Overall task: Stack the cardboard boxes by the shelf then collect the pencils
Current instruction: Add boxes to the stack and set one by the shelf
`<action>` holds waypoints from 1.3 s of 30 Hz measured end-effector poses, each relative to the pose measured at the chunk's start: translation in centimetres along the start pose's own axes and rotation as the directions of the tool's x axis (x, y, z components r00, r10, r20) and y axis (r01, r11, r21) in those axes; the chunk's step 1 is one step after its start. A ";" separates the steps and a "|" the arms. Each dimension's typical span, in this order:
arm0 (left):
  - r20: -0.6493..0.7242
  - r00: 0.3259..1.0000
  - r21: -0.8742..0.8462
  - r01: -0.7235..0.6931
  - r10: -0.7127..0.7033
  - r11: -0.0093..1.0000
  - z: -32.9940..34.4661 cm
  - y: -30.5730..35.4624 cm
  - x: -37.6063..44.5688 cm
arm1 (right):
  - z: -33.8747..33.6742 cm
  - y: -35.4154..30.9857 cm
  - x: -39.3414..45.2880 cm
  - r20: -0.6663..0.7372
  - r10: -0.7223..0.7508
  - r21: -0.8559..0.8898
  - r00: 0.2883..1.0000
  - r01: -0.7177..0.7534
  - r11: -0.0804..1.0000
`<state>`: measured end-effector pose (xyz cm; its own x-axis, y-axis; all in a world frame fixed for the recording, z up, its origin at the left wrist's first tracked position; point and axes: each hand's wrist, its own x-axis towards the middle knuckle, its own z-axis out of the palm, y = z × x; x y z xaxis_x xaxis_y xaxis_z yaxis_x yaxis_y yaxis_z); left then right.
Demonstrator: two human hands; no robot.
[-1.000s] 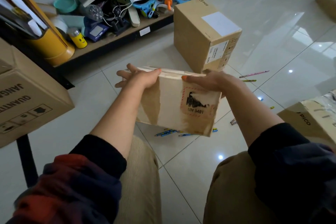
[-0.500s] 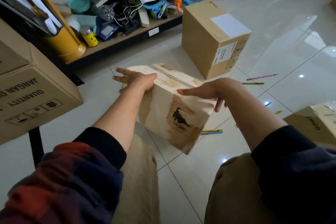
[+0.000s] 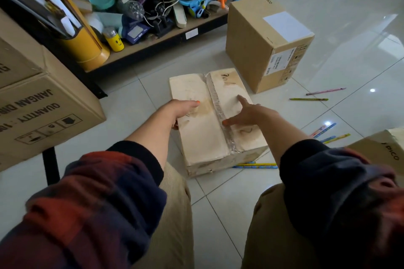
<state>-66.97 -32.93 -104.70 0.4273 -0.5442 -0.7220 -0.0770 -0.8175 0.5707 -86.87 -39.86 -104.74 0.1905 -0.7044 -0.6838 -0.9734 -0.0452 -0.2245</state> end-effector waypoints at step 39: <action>-0.492 0.695 0.422 -0.337 0.525 0.842 -11.7 7.2 -19.0 | -10.9 -12.0 -17.8 -0.439 -0.188 0.121 0.879 0.265 0.957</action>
<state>-65.04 -26.28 -82.32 0.6995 -0.7146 -0.0103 -0.5887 -0.5842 0.5587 -79.95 -34.55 -82.28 0.2942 -0.9214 -0.2537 -0.8653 -0.1441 -0.4801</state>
